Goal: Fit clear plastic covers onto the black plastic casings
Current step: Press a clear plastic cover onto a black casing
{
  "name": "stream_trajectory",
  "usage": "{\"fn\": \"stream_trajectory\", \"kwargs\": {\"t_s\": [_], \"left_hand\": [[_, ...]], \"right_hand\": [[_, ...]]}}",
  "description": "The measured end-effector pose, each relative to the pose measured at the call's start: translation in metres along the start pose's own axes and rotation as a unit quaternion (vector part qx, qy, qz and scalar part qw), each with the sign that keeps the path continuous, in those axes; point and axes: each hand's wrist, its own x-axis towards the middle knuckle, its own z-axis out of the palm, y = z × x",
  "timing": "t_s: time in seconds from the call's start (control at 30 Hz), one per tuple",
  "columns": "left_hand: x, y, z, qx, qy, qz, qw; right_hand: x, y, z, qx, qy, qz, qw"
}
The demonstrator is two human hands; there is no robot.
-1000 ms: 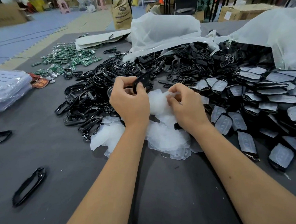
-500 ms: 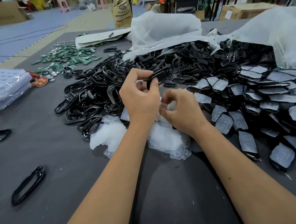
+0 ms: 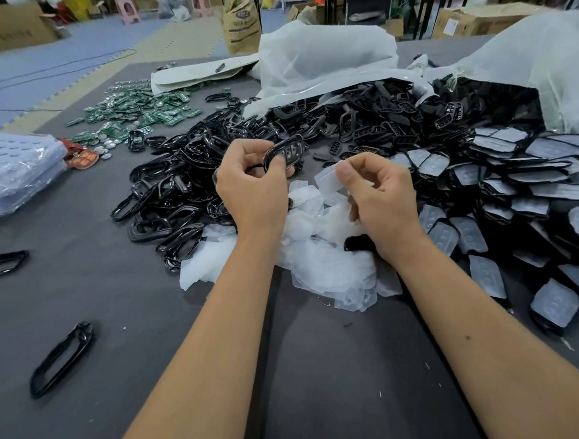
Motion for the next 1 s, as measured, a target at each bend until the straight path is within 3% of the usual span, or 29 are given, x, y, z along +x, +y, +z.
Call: {"fn": "stream_trajectory", "kwargs": {"t_s": [0.27,0.43,0.63,1.0], "left_hand": [[-0.007,-0.001,0.008,-0.039,-0.130,-0.060,0.989],[-0.007,-0.003,0.007,-0.031,-0.165,-0.064,0.984],[-0.005,-0.007,0.008,-0.027,-0.170,-0.070,0.983],[-0.006,-0.006,0.009,-0.075,-0.212,-0.133,0.965]], "right_hand": [[0.002,0.000,-0.003,0.115,0.041,0.044,0.992],[0.004,0.000,-0.004,0.154,0.066,0.042,0.985],[0.003,0.005,-0.003,0.065,0.067,-0.003,0.996],[0.004,0.006,0.000,0.064,0.048,0.008,0.997]]}}
